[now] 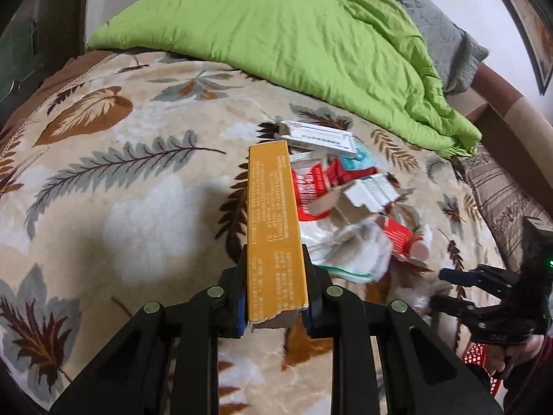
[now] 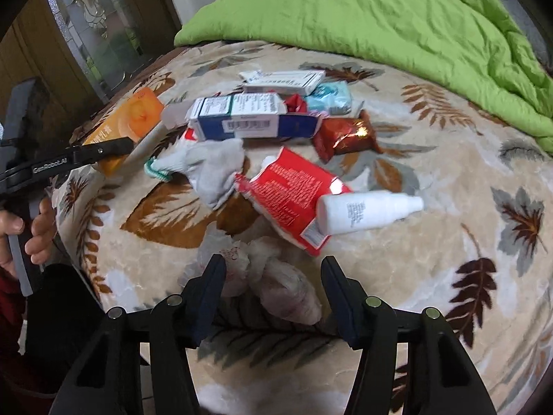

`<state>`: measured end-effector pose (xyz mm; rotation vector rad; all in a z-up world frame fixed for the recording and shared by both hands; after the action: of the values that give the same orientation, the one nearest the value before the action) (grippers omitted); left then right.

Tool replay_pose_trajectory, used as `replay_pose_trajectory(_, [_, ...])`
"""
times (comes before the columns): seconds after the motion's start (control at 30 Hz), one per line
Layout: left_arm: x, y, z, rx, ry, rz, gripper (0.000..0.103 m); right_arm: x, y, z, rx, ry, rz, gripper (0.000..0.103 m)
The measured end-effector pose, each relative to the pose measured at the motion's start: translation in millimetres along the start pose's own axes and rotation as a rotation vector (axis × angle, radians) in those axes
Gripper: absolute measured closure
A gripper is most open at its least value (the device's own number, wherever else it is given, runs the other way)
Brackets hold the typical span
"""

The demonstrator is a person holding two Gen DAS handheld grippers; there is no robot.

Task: Collect trash
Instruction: 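Grasp the yellow box with the left gripper and lift it, then grasp the clear plastic bag with the right gripper while the left holds the yellow box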

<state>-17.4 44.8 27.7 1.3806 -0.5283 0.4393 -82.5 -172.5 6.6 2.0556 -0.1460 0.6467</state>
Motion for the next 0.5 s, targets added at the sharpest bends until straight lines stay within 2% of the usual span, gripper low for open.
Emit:
replay_pose_trajectory(0.07, [-2.9, 5.9, 5.3, -0.015, -0.01, 0.008, 0.081, -4.3, -2.4, -5.4, 0.026, 0.004, -0.018, 0.044])
replay_pose_trajectory(0.23, [-12.8, 19.9, 21.9, -0.038, -0.044, 0.028, 0.081, -10.7, 0.6, -10.9, 0.031, -0.004, -0.02, 0.063])
replay_pose_trajectory(0.27, [-14.8, 22.2, 25.1, -0.043, -0.051, 0.03, 0.081, -11.4, 2.3, -11.5, 0.033, -0.012, -0.017, 0.067])
replay_pose_trajectory(0.3, [-15.9, 25.6, 29.5, -0.05, -0.062, 0.035, 0.081, -12.1, 4.8, -12.1, 0.033, -0.019, -0.006, 0.082])
replay_pose_trajectory(0.33, [-18.5, 28.9, 33.5, -0.053, -0.074, 0.042, 0.081, -13.5, 6.8, -13.2, 0.041, -0.031, 0.0, 0.087])
replay_pose_trajectory(0.5, [-25.2, 43.6, 51.5, -0.074, -0.12, 0.068, 0.081, -18.9, 17.9, -13.5, 0.028, -0.069, 0.042, 0.087])
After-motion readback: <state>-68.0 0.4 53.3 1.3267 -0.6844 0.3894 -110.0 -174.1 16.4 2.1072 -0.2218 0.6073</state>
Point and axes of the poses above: each gripper's, at about its wrist camera, not at the fingertips, and y roughly against the way its jaws point, z to its right, x to its top, the point moved 7 cm from there along -y, roughly the way its jaws point, and after that the axes turned 15 degrees about x, right-handed, at the moved point
